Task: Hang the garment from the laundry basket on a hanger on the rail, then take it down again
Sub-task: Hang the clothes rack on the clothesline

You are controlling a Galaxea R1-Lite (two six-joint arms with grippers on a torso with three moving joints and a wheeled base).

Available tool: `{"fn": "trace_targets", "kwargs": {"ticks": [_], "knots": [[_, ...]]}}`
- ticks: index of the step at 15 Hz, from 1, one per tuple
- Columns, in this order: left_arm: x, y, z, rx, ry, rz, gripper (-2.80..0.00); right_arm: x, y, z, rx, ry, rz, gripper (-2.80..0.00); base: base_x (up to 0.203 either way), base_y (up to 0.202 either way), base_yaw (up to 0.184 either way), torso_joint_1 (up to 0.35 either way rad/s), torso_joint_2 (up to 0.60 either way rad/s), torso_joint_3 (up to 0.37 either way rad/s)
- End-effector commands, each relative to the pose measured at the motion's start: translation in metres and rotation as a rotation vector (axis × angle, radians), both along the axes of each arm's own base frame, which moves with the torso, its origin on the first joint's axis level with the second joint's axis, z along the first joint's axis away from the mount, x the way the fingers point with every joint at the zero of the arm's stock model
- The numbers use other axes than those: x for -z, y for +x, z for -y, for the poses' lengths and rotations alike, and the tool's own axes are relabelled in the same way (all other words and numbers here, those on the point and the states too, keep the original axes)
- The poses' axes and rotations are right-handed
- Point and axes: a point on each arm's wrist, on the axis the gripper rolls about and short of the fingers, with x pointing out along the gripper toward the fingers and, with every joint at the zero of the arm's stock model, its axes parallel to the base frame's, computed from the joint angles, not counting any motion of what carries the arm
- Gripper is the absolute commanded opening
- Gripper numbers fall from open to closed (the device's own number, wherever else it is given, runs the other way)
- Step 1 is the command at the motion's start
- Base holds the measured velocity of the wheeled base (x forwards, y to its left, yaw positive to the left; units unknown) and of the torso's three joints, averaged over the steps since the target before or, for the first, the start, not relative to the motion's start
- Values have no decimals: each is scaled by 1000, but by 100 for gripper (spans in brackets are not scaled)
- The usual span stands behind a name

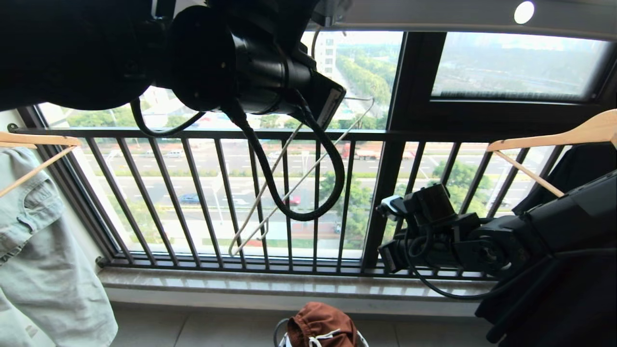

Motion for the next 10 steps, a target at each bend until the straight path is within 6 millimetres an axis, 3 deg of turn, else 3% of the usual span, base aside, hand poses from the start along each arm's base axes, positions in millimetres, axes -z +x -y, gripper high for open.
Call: {"fn": "trace_targets", "kwargs": {"ticks": [1, 7, 10], "knots": [[0, -1, -1, -2, 2, 1, 0, 0, 0, 0, -1, 0, 1, -280, 0, 0, 0, 0, 0, 0], [-13, -13, -12, 4, -29, 23, 0, 1, 0, 0, 0, -3, -1, -280, 0, 0, 0, 0, 0, 0], [-26, -34, -31, 11, -72, 36, 0, 1, 0, 0, 0, -2, 1, -280, 0, 0, 0, 0, 0, 0]]}}
